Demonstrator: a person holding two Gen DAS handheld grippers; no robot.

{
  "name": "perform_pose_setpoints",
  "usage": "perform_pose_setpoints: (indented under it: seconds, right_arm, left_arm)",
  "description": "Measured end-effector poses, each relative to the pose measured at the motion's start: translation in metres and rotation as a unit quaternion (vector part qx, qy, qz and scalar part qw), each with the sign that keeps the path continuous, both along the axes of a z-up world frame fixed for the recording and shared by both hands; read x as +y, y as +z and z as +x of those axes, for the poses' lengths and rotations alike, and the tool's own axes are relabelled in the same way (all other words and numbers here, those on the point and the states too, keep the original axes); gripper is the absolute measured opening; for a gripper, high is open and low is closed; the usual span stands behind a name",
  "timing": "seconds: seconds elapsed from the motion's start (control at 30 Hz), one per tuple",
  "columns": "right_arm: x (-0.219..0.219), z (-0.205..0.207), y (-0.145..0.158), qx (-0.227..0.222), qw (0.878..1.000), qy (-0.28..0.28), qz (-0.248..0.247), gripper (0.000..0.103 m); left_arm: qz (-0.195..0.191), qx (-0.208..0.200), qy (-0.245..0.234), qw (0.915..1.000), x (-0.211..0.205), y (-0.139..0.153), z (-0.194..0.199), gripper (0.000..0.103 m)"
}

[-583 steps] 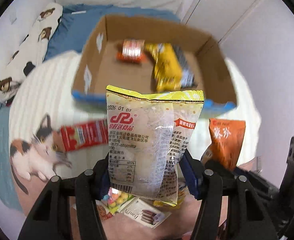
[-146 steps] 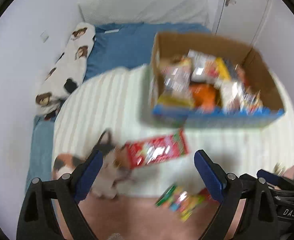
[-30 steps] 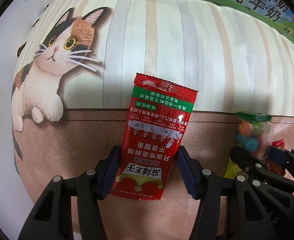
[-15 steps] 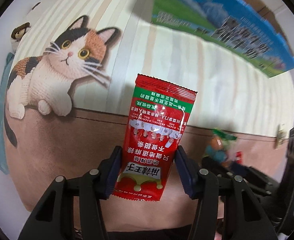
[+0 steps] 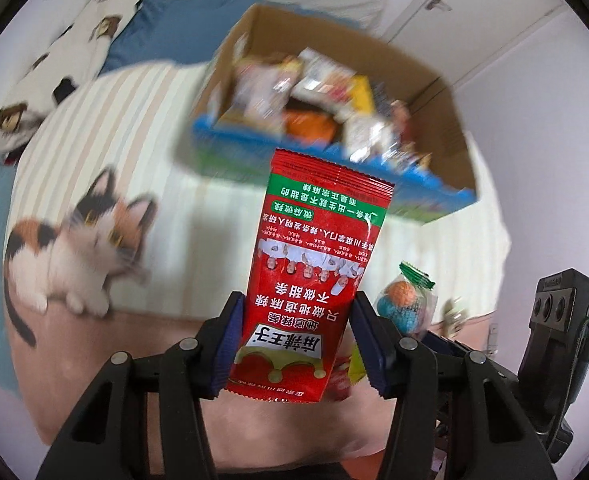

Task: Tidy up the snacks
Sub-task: 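Carry both packets into the box and open both tools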

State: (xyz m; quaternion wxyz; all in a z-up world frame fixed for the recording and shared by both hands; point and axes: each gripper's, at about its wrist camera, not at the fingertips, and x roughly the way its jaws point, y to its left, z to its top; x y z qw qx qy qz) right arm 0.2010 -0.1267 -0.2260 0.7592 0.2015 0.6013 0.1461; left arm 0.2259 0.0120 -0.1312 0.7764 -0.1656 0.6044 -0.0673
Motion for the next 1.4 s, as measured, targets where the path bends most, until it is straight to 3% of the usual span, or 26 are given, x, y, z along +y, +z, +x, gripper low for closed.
perform_pose_setpoints:
  seconds: [0.2, 0.33, 0.5, 0.73, 1.1, 1.13, 1.17, 1.23, 1.27, 1.4]
  right_arm:
    - [-0.025, 0.044, 0.051, -0.051, 0.999, -0.016, 0.01, 0.051]
    - [-0.044, 0.078, 0.08, -0.081, 0.996, -0.025, 0.002, 0.051]
    - [-0.064, 0.127, 0.093, -0.098, 0.994, -0.036, -0.017, 0.051]
    - [-0.081, 0.182, 0.071, -0.082, 0.994, -0.045, -0.048, 0.051]
    - [-0.091, 0.228, 0.015, -0.033, 0.992, -0.049, -0.11, 0.052]
    - [-0.092, 0.232, 0.01, -0.024, 0.991, -0.051, -0.119, 0.059]
    - [-0.094, 0.236, 0.005, -0.016, 0.99, -0.055, -0.127, 0.076]
    - [-0.095, 0.24, 0.004, -0.019, 0.99, -0.056, -0.128, 0.08]
    - [-0.094, 0.242, 0.003, -0.017, 0.989, -0.055, -0.134, 0.082]
    - [-0.086, 0.243, 0.006, -0.014, 0.989, -0.043, -0.141, 0.094]
  left_arm:
    - [-0.015, -0.031, -0.016, 0.9993, -0.017, 0.03, 0.057, 0.05]
    - [0.004, -0.053, -0.024, 0.9983, -0.018, 0.05, 0.101, 0.05]
    - [0.024, -0.06, -0.02, 0.9977, -0.01, 0.053, 0.148, 0.05]
    - [0.046, -0.025, -0.013, 0.9985, 0.003, 0.01, 0.194, 0.05]
    - [0.061, 0.078, 0.007, 0.9951, 0.015, -0.076, 0.199, 0.051]
    - [0.058, 0.083, 0.014, 0.9947, 0.017, -0.08, 0.198, 0.051]
    - [0.054, 0.089, 0.022, 0.9943, 0.02, -0.083, 0.198, 0.052]
    - [0.062, 0.091, 0.022, 0.9937, 0.02, -0.085, 0.199, 0.07]
    - [0.071, 0.087, 0.022, 0.9934, 0.019, -0.083, 0.199, 0.085]
    - [0.084, 0.068, 0.013, 0.9941, 0.011, -0.075, 0.194, 0.09]
